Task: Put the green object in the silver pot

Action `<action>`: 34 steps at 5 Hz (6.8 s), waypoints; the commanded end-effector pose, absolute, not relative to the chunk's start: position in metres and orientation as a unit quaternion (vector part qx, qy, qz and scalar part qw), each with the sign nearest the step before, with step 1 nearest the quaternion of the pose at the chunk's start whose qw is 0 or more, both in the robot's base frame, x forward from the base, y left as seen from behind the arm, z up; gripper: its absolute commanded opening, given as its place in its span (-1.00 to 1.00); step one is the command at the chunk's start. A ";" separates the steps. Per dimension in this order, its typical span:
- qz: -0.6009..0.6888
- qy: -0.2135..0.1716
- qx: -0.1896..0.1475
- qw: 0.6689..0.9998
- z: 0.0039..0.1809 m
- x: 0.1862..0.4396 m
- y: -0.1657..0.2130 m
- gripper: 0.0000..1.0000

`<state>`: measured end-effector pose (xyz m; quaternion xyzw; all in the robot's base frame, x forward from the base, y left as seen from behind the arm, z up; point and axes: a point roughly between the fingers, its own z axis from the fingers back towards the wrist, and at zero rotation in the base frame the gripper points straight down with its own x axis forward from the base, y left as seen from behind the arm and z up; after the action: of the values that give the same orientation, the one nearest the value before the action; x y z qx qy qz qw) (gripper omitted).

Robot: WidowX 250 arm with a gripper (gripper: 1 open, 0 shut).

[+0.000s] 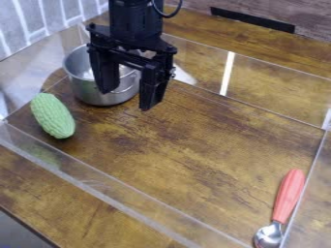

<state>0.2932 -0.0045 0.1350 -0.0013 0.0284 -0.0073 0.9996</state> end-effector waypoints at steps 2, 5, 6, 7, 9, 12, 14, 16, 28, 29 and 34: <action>-0.018 0.055 -0.008 0.998 0.113 0.287 0.000 1.00; -0.108 0.050 0.017 0.993 0.113 0.285 0.038 1.00; -0.138 0.047 0.027 0.989 0.116 0.292 0.047 1.00; -0.187 0.041 0.042 0.981 0.121 0.300 0.062 1.00; -0.319 0.025 0.091 0.943 0.131 0.303 0.106 1.00; -0.469 -0.032 0.157 0.868 0.109 0.291 0.150 1.00; -0.513 -0.066 0.168 0.839 0.078 0.294 0.145 1.00; -0.538 -0.092 0.167 0.821 0.052 0.302 0.144 1.00; -0.534 -0.125 0.125 0.827 0.024 0.328 0.139 -1.00; -0.532 -0.129 0.120 0.828 0.023 0.330 0.138 -1.00; -0.525 -0.148 0.100 0.832 0.015 0.341 0.133 -1.00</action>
<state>0.3435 0.1366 0.0291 0.1170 -0.1591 -0.5193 0.8315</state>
